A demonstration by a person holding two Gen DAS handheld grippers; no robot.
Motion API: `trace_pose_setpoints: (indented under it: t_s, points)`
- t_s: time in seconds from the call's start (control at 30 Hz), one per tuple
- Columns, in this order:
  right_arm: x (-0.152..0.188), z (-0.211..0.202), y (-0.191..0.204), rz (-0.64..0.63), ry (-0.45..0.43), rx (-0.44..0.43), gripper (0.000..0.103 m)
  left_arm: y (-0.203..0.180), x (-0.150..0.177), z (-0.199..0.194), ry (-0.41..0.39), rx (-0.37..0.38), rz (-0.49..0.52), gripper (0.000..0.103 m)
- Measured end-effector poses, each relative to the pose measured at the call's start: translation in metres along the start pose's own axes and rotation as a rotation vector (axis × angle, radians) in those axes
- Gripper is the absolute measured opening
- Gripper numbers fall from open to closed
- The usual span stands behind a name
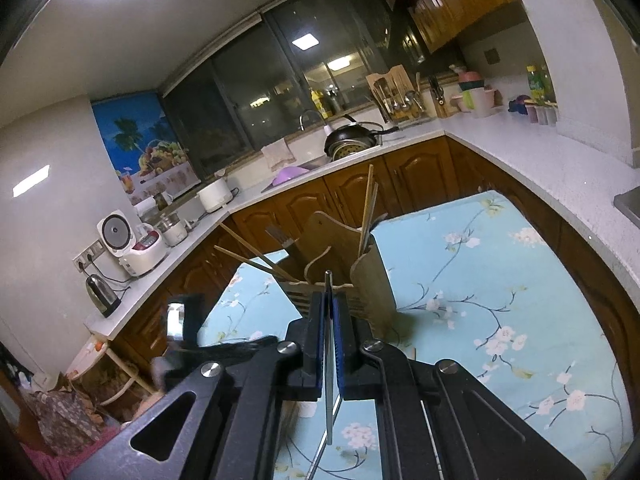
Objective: Organize utensils
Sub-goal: 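Lift the chopsticks with both tools and carry them above the wooden holder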
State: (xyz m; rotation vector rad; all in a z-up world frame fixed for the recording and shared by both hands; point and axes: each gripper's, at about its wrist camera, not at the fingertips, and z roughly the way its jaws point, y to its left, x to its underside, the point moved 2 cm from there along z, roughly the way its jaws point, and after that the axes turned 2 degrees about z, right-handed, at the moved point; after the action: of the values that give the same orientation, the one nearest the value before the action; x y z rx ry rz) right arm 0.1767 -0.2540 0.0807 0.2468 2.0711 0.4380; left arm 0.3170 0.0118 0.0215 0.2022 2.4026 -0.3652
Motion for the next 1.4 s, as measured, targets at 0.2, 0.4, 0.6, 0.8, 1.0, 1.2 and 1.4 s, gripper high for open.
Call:
trace_pose_setpoints:
  t_s: [0.2,0.4,0.6,0.8,1.0,1.2,1.4]
  points:
    - [-0.003,-0.006,0.011,-0.014,-0.018,-0.012,0.004,-0.002,0.005,-0.080,-0.158,0.085,-0.039,0.002]
    - [-0.006,-0.011,0.022,-0.034,-0.032,-0.020,0.004,0.000,0.014,-0.119,-0.233,0.116,-0.043,0.002]
    - [-0.007,-0.011,0.027,-0.044,-0.035,-0.022,0.004,0.010,0.029,-0.140,-0.268,0.123,-0.038,0.002]
    - [-0.008,-0.011,0.027,-0.042,-0.038,-0.018,0.004,0.010,0.026,-0.149,-0.288,0.128,-0.037,0.002]
    - [-0.012,-0.008,0.027,-0.039,-0.048,-0.009,0.004,0.009,0.020,-0.154,-0.318,0.128,-0.039,0.002]
    - [-0.022,-0.003,0.024,-0.042,-0.067,0.004,0.004,0.009,0.011,-0.157,-0.363,0.125,-0.048,0.002]
    - [-0.040,0.004,0.021,-0.042,-0.103,0.014,0.004,0.012,-0.007,-0.157,-0.424,0.124,-0.048,0.002]
